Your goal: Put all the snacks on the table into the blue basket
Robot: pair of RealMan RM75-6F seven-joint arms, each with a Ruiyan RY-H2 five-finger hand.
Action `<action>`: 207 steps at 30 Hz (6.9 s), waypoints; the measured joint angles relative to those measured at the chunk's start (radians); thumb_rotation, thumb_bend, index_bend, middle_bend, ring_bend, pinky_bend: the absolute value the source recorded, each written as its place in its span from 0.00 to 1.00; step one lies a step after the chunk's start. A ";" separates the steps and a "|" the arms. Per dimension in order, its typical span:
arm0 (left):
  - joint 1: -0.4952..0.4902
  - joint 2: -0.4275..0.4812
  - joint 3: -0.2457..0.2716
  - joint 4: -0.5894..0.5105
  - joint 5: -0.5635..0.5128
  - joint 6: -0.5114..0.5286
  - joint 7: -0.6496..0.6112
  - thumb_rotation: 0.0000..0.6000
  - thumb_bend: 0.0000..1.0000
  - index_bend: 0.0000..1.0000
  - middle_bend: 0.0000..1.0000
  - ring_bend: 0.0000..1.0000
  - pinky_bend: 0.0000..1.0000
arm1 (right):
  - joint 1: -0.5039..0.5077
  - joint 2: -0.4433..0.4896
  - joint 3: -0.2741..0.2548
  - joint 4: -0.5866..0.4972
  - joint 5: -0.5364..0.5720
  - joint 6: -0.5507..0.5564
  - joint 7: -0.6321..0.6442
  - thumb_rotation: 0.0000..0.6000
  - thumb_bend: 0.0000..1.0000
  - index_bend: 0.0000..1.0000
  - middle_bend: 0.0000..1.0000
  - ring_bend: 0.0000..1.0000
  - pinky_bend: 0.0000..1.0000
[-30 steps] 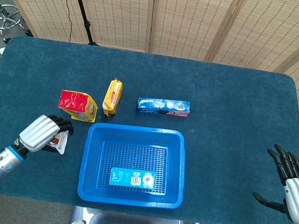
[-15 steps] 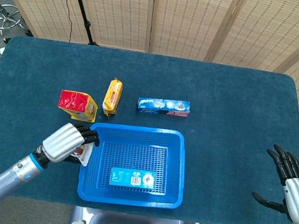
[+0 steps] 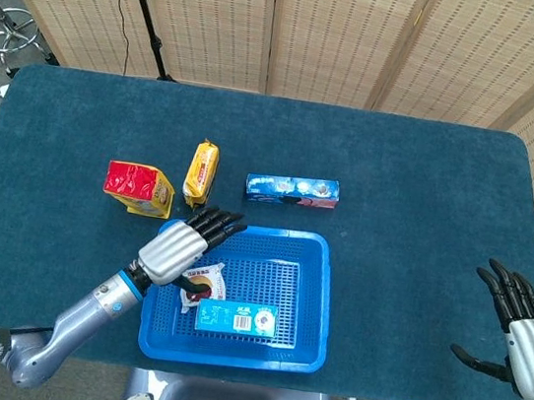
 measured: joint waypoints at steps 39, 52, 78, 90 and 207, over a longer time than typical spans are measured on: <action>0.010 0.096 0.000 0.374 -0.198 -0.108 -0.045 1.00 0.13 0.13 0.23 0.35 0.53 | 0.011 -0.011 -0.005 -0.020 -0.022 -0.051 -0.034 1.00 0.00 0.00 0.00 0.00 0.00; 0.033 0.115 -0.063 0.259 -0.240 0.063 0.006 1.00 0.24 0.63 0.64 0.65 0.66 | 0.008 0.001 -0.006 -0.024 -0.031 -0.041 0.004 1.00 0.00 0.00 0.00 0.00 0.00; 0.072 0.106 0.012 -0.095 0.063 0.149 -0.195 1.00 0.23 0.58 0.62 0.62 0.65 | 0.006 0.013 -0.001 -0.020 -0.021 -0.038 0.038 1.00 0.00 0.00 0.00 0.00 0.00; 0.060 0.090 0.045 -0.032 -0.024 0.035 -0.178 1.00 0.00 0.00 0.00 0.00 0.00 | 0.014 0.005 0.005 -0.006 -0.011 -0.055 0.021 1.00 0.00 0.00 0.00 0.00 0.00; 0.494 0.320 0.025 -0.030 -0.191 0.419 0.007 1.00 0.00 0.00 0.00 0.00 0.00 | 0.926 -0.587 0.199 0.783 0.183 -0.582 0.310 1.00 0.25 0.50 0.61 0.47 0.59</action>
